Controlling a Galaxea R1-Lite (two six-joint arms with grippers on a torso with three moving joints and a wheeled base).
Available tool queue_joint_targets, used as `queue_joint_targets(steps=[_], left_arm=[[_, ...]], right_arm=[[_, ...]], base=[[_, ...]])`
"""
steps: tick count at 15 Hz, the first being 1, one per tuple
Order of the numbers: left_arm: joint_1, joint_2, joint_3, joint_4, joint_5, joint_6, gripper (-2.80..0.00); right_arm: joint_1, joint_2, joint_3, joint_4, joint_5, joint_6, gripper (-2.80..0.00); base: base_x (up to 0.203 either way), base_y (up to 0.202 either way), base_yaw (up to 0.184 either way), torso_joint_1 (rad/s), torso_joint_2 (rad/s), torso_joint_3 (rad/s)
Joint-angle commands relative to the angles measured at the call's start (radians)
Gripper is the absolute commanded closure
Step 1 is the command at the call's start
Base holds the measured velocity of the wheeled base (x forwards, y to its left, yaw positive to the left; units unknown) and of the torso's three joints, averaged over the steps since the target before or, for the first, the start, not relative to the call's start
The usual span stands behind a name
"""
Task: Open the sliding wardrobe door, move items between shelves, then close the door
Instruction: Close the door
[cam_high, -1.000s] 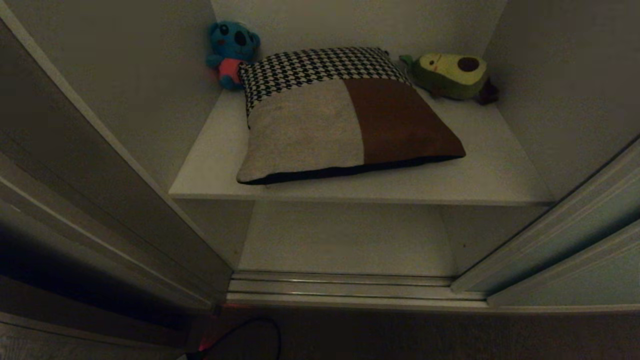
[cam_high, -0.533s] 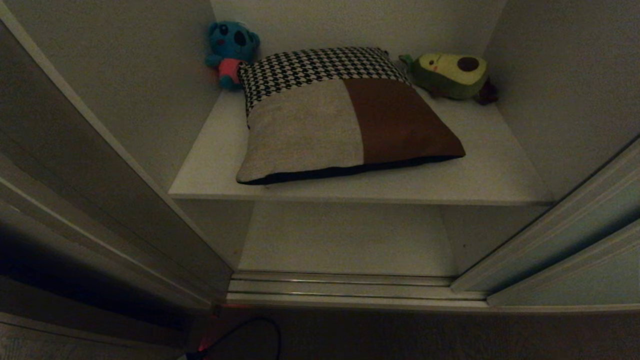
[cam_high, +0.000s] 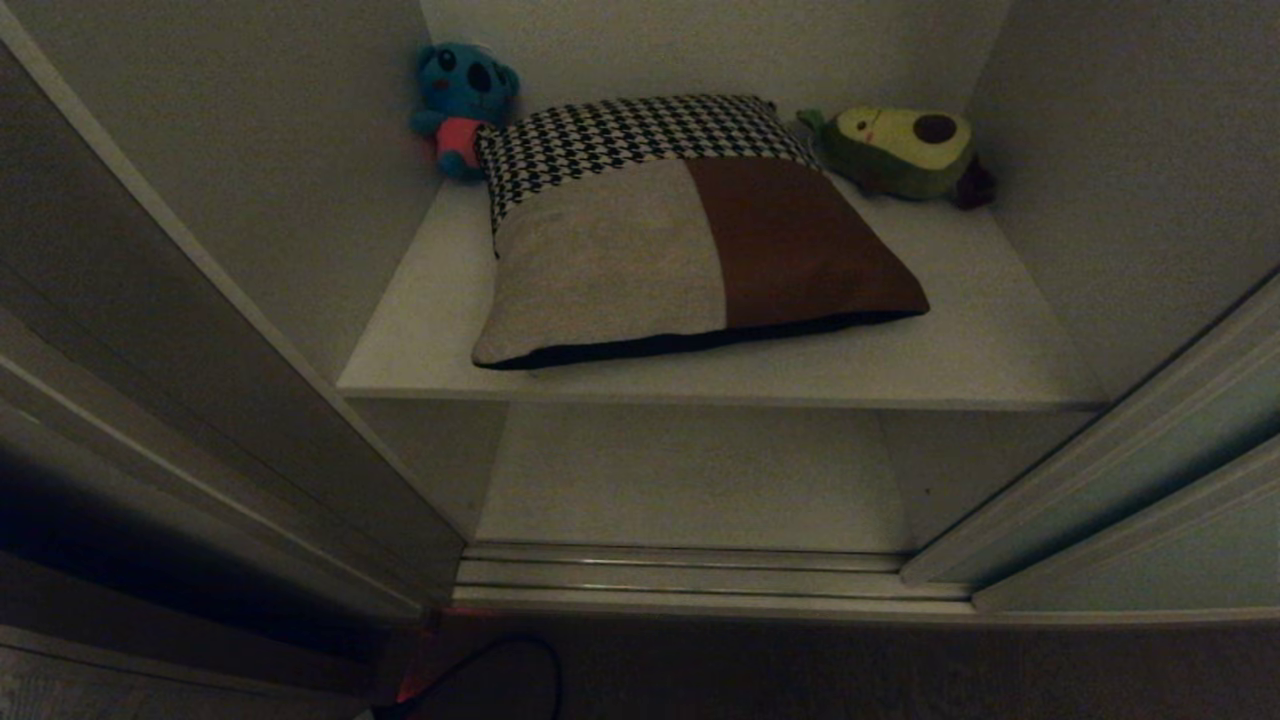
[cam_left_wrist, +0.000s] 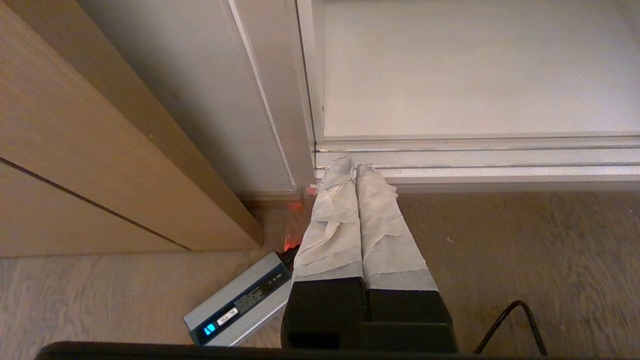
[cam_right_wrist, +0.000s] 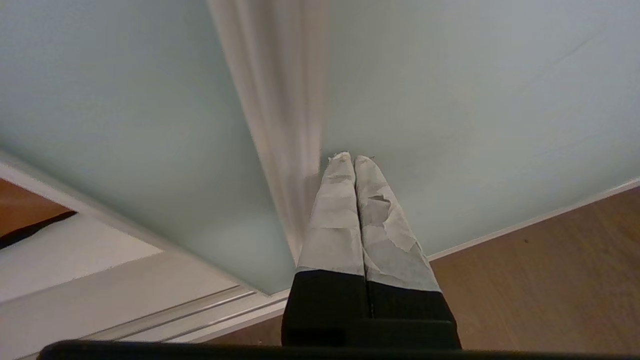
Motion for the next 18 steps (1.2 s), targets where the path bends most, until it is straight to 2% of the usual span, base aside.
queue_joint_targets(steps=[1,11,16,18], left_arm=[[0.000,0.000,0.000,0.000,0.000,0.000,0.00],[0.000,0.000,0.000,0.000,0.000,0.000,0.00],[0.000,0.000,0.000,0.000,0.000,0.000,0.00],[0.000,0.000,0.000,0.000,0.000,0.000,0.00]], right_arm=[[0.015,-0.012,0.006,0.003,0.007,0.001,0.00],[0.128,-0.127,0.096,-0.006,0.007,-0.001,0.00],[0.290,-0.233,0.119,0.003,0.006,-0.004,0.00],[0.389,-0.265,0.120,0.005,0.004,-0.004,0.00]], base=[[0.000,0.000,0.000,0.000,0.00,0.000],[0.000,0.000,0.000,0.000,0.00,0.000],[0.000,0.000,0.000,0.000,0.00,0.000],[0.000,0.000,0.000,0.000,0.00,0.000]])
